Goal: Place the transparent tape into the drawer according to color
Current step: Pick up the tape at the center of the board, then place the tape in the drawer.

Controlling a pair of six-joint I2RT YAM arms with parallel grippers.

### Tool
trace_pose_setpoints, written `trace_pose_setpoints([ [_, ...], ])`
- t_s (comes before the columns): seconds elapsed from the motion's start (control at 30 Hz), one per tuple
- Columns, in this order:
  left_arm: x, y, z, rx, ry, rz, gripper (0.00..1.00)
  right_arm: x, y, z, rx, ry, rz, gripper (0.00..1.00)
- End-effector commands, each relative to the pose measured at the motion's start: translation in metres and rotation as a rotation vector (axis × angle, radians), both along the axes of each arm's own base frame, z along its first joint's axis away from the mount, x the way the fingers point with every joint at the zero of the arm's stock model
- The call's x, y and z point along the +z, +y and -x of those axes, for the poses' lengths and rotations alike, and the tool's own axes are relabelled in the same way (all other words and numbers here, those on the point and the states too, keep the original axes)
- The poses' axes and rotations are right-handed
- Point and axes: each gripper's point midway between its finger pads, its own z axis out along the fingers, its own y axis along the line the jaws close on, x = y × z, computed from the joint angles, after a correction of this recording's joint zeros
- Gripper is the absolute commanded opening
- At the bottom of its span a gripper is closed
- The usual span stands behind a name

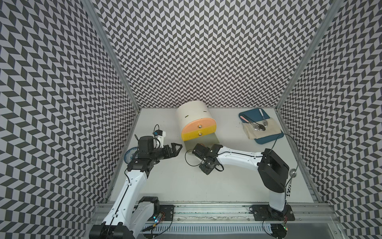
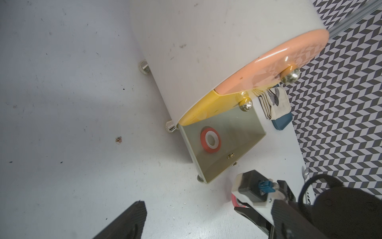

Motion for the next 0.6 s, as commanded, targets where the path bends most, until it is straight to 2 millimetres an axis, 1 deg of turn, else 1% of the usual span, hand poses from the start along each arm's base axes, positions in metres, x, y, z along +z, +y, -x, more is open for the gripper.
trace_pose_setpoints([
  [0.0, 0.006, 0.001, 0.000, -0.005, -0.028, -0.003, 1.00, 0.029, 0.009, -0.007, -0.026, -0.036, -0.097, 0.00],
  [0.2, 0.006, 0.001, 0.001, -0.007, -0.027, -0.001, 1.00, 0.064, 0.012, -0.022, -0.061, -0.093, -0.168, 0.00],
  [0.37, 0.007, 0.001, 0.001, -0.006, -0.027, -0.001, 1.00, 0.094, 0.015, -0.045, -0.103, -0.160, -0.238, 0.00],
  [0.57, 0.008, 0.000, 0.001, -0.007, -0.027, 0.002, 1.00, 0.126, 0.026, -0.075, -0.147, -0.223, -0.345, 0.00],
])
